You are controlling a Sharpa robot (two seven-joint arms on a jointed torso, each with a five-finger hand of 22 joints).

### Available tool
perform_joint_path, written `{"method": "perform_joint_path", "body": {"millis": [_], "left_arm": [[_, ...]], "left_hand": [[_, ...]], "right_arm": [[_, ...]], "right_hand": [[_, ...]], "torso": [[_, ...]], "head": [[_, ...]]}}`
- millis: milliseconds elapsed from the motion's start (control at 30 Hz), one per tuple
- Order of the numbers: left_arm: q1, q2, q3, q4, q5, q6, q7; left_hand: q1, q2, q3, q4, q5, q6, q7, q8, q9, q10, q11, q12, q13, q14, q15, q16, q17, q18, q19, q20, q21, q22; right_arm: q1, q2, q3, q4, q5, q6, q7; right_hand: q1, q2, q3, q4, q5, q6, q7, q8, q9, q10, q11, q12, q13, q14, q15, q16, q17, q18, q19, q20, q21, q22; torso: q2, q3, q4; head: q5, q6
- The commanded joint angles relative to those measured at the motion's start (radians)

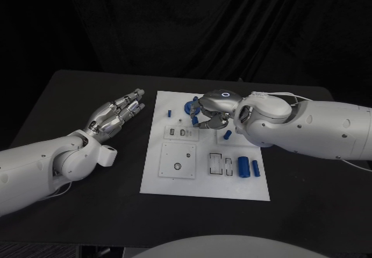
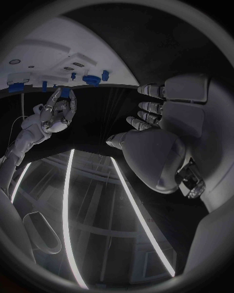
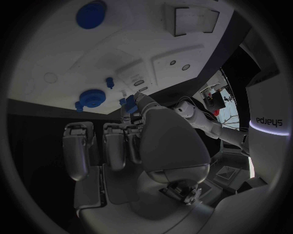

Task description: Assemble the parts on the task board

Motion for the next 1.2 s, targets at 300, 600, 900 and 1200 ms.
{"method": "perform_joint_path", "body": {"millis": [300, 600, 900, 1200], "left_arm": [[-0.001, 0.007, 0.001, -0.001, -0.002, 0.016, 0.157], [-0.001, 0.007, 0.001, 0.007, -0.002, 0.021, 0.153], [-0.001, 0.008, 0.001, 0.003, -0.002, 0.025, 0.15], [-0.002, 0.01, 0.001, -0.001, -0.002, 0.03, 0.148]], "left_hand": [[0.01, 0.002, 0.003, -0.007, 0.004, 0.002, 0.007, 0.0, 0.0, 0.0, 0.007, -0.001, 0.001, 0.0, 0.005, -0.004, -0.001, 0.018, 0.001, 0.009, -0.004, -0.002], [0.011, 0.003, 0.004, -0.01, 0.004, 0.002, 0.008, 0.0, 0.0, 0.0, 0.008, -0.001, 0.001, 0.0, 0.006, -0.004, -0.001, 0.018, 0.001, 0.009, -0.004, -0.002], [0.011, 0.003, 0.004, -0.01, 0.004, 0.002, 0.008, 0.0, 0.0, 0.0, 0.008, -0.001, 0.001, 0.0, 0.006, -0.004, -0.001, 0.018, 0.001, 0.009, -0.004, -0.002], [0.012, 0.003, 0.005, -0.01, 0.004, 0.002, 0.009, 0.0, 0.0, 0.0, 0.008, -0.001, 0.001, 0.0, 0.006, -0.004, -0.001, 0.018, 0.001, 0.009, -0.004, -0.002]], "right_arm": [[-0.028, 0.057, 0.0, -0.039, -0.006, 0.101, -0.028], [-0.033, 0.065, 0.0, -0.042, -0.006, 0.111, -0.047], [-0.035, 0.067, 0.0, -0.044, -0.038, 0.097, -0.053], [-0.036, 0.061, 0.0, -0.044, -0.05, 0.088, -0.06]], "right_hand": [[-0.006, -0.006, 0.001, -0.011, 0.003, 0.013, 0.001, -0.024, -0.01, 0.104, 0.011, 0.003, 0.263, 0.106, 0.008, 0.003, 0.263, -0.008, 0.107, 0.002, 0.003, 0.263], [-0.005, -0.007, 0.003, -0.017, 0.003, 0.018, 0.004, -0.034, -0.015, 0.104, 0.016, 0.003, 0.263, 0.106, 0.013, 0.003, 0.263, -0.008, 0.107, 0.006, 0.003, 0.263], [-0.003, -0.008, 0.005, -0.022, 0.003, 0.021, 0.006, -0.041, -0.019, 0.104, 0.018, 0.003, 0.263, 0.106, 0.015, 0.003, 0.263, -0.008, 0.107, 0.008, 0.003, 0.263], [-0.003, -0.009, 0.005, -0.024, 0.003, 0.021, 0.007, -0.044, -0.021, 0.104, 0.019, 0.003, 0.263, 0.106, 0.016, 0.003, 0.263, -0.008, 0.107, 0.009, 0.003, 0.263]], "torso": [[0.001, 0.0007, 0.0013], [0.002, 0.0019, 0.0006], [0.002, 0.0032, -0.0021], [0.001, 0.0029, -0.0006]], "head": [[-0.003, -0.01], [-0.005, -0.018], [-0.001, -0.018], [0.001, -0.022]]}}
